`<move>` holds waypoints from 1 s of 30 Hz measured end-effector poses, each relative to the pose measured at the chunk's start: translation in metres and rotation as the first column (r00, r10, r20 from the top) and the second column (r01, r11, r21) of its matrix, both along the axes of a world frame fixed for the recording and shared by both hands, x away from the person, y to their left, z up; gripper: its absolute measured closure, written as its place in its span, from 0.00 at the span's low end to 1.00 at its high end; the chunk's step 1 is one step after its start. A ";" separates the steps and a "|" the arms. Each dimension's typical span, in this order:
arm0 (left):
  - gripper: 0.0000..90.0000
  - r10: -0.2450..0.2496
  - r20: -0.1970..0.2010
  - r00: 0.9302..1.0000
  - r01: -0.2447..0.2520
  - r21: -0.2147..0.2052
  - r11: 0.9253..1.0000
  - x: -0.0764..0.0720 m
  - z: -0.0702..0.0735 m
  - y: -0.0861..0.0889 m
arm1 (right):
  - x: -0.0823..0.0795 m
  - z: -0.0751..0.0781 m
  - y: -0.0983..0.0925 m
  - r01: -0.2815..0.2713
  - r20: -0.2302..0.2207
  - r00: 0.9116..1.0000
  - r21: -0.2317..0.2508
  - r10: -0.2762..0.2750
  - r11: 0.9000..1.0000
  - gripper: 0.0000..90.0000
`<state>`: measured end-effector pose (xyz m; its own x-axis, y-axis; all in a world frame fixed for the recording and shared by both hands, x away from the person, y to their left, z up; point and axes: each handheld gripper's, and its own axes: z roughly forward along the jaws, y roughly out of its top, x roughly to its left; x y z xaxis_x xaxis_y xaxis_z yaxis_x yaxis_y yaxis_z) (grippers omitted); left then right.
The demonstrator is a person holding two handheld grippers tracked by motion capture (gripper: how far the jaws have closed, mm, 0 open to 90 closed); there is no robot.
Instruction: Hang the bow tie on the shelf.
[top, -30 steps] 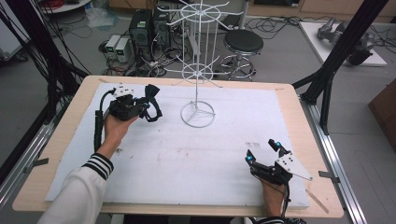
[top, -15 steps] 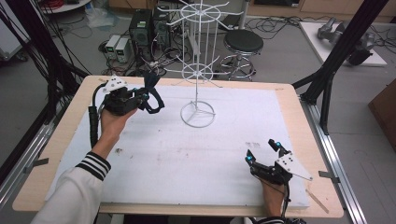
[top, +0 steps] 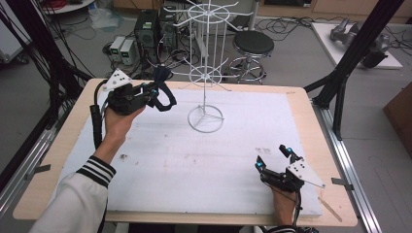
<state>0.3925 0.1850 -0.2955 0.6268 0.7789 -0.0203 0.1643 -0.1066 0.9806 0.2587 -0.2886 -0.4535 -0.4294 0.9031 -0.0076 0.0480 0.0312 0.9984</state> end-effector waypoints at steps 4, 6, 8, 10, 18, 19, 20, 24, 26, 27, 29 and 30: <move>0.83 -0.011 0.008 1.000 0.011 -0.008 1.000 0.001 0.005 -0.006 | 0.000 0.000 0.000 0.000 0.000 1.000 -0.001 0.000 1.000 0.10; 0.83 -0.012 0.010 1.000 0.012 -0.008 1.000 0.002 0.007 -0.010 | 0.000 0.000 0.000 -0.001 0.000 1.000 0.001 0.001 1.000 0.10; 0.83 -0.012 0.013 1.000 0.012 -0.006 1.000 0.004 0.008 -0.013 | 0.000 0.000 0.000 -0.001 0.000 1.000 0.001 0.001 1.000 0.10; 0.83 -0.016 0.012 1.000 0.016 -0.015 1.000 0.006 0.010 -0.016 | 0.000 0.000 0.000 -0.002 -0.001 1.000 0.002 0.002 1.000 0.10; 0.83 -0.030 0.026 0.999 0.031 -0.018 0.999 0.005 0.015 -0.025 | 0.000 0.000 -0.001 -0.002 -0.003 1.000 0.005 0.002 1.000 0.10; 0.83 -0.032 0.027 0.999 0.032 -0.013 0.999 0.005 0.016 -0.025 | 0.000 0.000 -0.001 -0.003 -0.001 1.000 0.007 0.003 1.000 0.10; 0.83 -0.034 0.030 0.999 0.034 -0.008 0.999 0.004 0.016 -0.025 | -0.001 0.000 -0.001 -0.003 -0.005 1.000 0.010 0.003 1.000 0.10; 0.83 -0.034 0.037 0.999 0.034 -0.005 0.999 0.000 0.019 -0.023 | -0.001 0.000 -0.001 -0.003 -0.004 1.000 0.009 0.003 1.000 0.10; 0.83 -0.033 0.042 0.999 0.033 -0.005 0.999 -0.001 0.020 -0.023 | -0.001 0.000 0.000 -0.003 -0.004 1.000 0.010 0.003 1.000 0.10; 0.83 -0.031 0.042 0.999 0.031 0.000 1.000 -0.001 0.020 -0.022 | -0.001 0.000 -0.001 -0.003 -0.004 1.000 0.007 0.003 1.000 0.10; 0.83 -0.031 0.041 0.999 0.031 0.000 1.000 0.000 0.020 -0.023 | 0.000 0.000 -0.001 -0.004 -0.001 1.000 0.005 0.004 1.000 0.10; 0.83 -0.032 0.040 0.999 0.032 -0.001 0.999 0.001 0.020 -0.023 | -0.001 0.000 -0.001 -0.003 -0.001 1.000 0.004 0.003 1.000 0.10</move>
<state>0.3930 0.1619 -0.2758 0.6520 0.7582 0.0041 0.1218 -0.1100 0.9864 0.2582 -0.2892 -0.4537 -0.4323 0.9017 -0.0041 0.0486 0.0278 0.9984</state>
